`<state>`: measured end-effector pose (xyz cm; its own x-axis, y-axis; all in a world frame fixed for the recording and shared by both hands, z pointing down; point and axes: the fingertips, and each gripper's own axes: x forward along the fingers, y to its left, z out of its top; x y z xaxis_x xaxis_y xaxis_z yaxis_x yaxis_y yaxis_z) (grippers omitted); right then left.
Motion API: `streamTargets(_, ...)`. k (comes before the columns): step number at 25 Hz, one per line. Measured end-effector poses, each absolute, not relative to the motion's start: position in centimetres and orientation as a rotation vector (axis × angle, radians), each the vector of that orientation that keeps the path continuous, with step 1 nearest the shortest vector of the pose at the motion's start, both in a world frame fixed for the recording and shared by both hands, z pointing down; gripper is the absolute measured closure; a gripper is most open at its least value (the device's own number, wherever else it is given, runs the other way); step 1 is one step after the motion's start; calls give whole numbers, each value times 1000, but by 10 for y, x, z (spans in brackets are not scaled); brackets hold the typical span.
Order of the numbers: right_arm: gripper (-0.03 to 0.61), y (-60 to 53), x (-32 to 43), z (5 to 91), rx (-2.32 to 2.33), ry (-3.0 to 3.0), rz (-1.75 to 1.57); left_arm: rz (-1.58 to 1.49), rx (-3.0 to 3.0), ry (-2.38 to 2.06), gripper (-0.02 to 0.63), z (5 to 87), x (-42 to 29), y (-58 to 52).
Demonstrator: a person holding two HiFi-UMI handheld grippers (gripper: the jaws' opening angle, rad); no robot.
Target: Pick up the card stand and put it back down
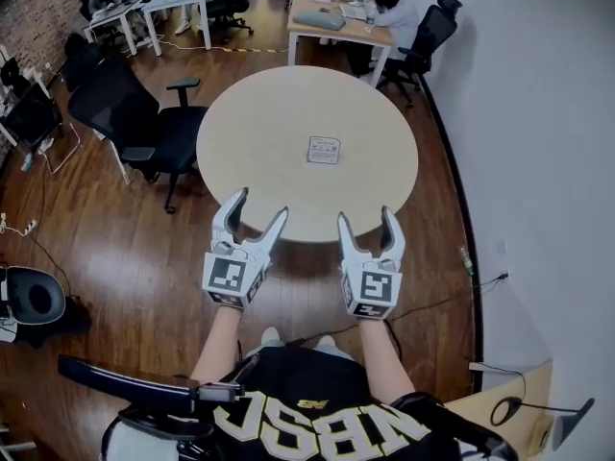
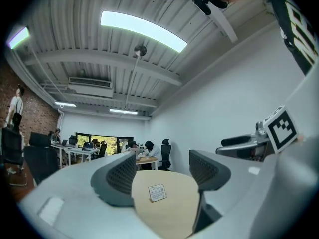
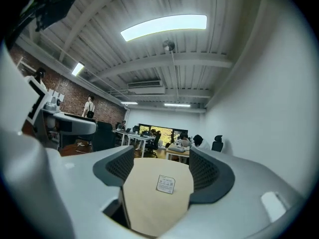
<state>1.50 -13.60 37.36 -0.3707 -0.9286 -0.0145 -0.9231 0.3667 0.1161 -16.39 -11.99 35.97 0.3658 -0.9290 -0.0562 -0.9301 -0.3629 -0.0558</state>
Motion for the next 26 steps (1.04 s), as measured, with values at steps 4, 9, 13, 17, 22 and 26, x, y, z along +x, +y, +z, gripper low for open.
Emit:
streamTargets(4,238,-131,36,367,1700,-2609,-104,38,-2471,1762,275,347,-140,-106)
streamTargets(9,239,-117,72,373,1701,-2634,-71,35,-2438,1787,279,346,-109,-96)
streamTargets(13,239,-111,102,381,1720,-2636,-33,-29,-2443,1777,282,347,-89,-88)
streamTargets(17,239,-114,111,382,1738,-2639,-19,-25,-2426,1794,282,348,-91,-89)
streamTargets(22,239,-113,113,385,1737,-2648,6,-22,-2433,1790,282,353,-90,-89)
streamTargets(26,239,-111,112,383,1726,-2656,2,-22,-2442,1789,282,353,-89,-90)
